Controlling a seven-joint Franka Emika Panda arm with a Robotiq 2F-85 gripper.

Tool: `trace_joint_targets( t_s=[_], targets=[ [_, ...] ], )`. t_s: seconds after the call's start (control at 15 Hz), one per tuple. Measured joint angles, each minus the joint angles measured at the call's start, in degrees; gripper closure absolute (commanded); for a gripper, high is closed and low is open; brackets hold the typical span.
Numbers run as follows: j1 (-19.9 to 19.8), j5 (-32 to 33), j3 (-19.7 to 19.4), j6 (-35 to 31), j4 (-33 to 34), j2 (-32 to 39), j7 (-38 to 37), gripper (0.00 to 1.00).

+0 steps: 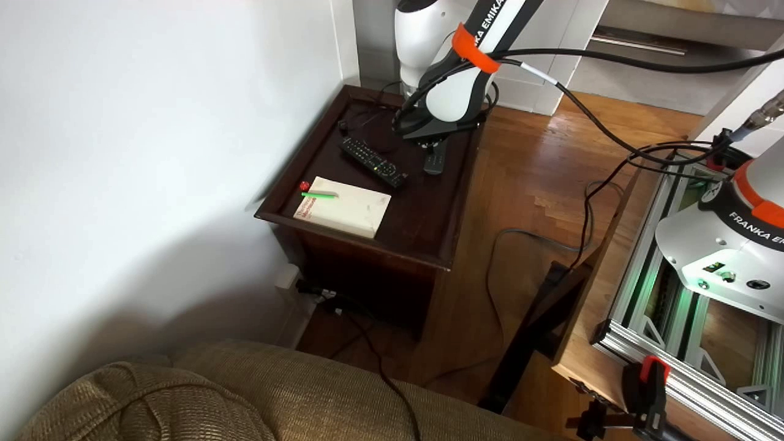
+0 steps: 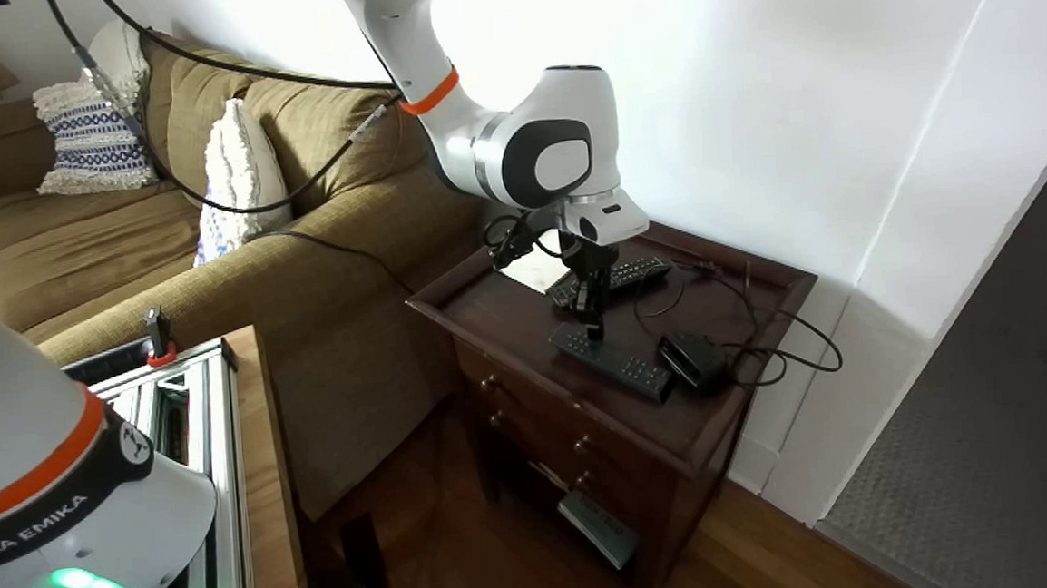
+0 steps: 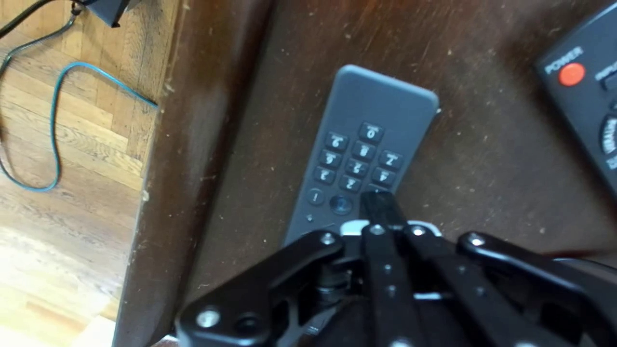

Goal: Press a button on the black remote on the right

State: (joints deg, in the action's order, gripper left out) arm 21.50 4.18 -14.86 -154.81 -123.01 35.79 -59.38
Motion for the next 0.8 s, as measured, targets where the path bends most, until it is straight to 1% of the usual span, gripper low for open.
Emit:
trace_joint_targets(
  t_s=[0.8],
  targets=[
    [0.39,0.0,-0.28,0.01,0.0,0.12,-1.81,1.0]
  ],
)
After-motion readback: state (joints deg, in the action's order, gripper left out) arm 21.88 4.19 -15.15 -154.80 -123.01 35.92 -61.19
